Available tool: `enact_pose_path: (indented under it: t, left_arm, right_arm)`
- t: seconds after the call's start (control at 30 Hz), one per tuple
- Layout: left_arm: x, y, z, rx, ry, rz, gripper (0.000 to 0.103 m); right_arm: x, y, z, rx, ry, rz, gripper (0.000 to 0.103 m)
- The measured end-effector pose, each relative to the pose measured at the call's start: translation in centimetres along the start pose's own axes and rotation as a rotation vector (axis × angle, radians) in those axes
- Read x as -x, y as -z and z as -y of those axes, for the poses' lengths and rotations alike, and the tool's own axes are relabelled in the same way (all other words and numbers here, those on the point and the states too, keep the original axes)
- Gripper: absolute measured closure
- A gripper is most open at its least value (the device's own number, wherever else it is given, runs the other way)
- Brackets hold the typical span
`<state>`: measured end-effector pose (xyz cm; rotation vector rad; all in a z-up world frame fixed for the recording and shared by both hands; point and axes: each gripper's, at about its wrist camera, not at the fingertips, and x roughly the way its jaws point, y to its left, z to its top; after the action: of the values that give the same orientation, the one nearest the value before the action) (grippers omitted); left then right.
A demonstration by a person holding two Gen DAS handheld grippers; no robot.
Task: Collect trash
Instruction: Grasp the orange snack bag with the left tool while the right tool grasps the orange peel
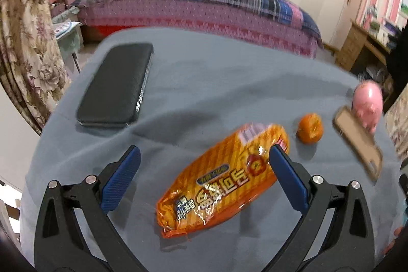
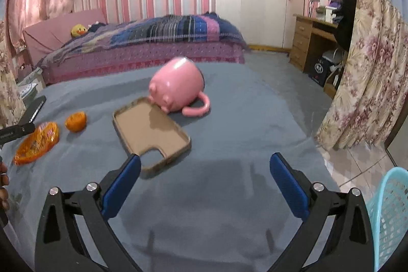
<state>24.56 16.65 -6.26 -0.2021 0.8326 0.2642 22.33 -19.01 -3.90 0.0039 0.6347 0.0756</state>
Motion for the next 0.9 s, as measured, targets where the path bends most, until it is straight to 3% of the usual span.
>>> enact_pose_path:
  t: [0.37,0.47,0.67,0.8,0.9]
  left_arm:
    - [-2.2,0.8,3.2,-0.159,0.046,-0.089,0.006]
    - [-2.1,0.9,4.2,-0.201,0.057,-0.093,0.016]
    - [-1.6,0.7,4.5,-0.231,0.086,-0.099,0.052]
    - [-1.4,0.1,2.6,-0.153,0.109,-0.115,0.081]
    - [-1.2,-0.6,0.7,-0.067,0.103,-0.118,0.088]
  right_arm:
    - [-1.3,1.0,0.8,0.002,0.036,-0.075,0.004]
    - [-1.3,1.1,0.7,0.004,0.04,-0.083,0.004]
    - [-0.9,1.1,0.6,-0.009,0.036,-0.076,0.004]
    - [-0.9,1.0,-0.3,-0.018,-0.001,-0.071,0.004]
    - [-1.1,0.8,-2.4,0.018,-0.037,-0.062,0.004]
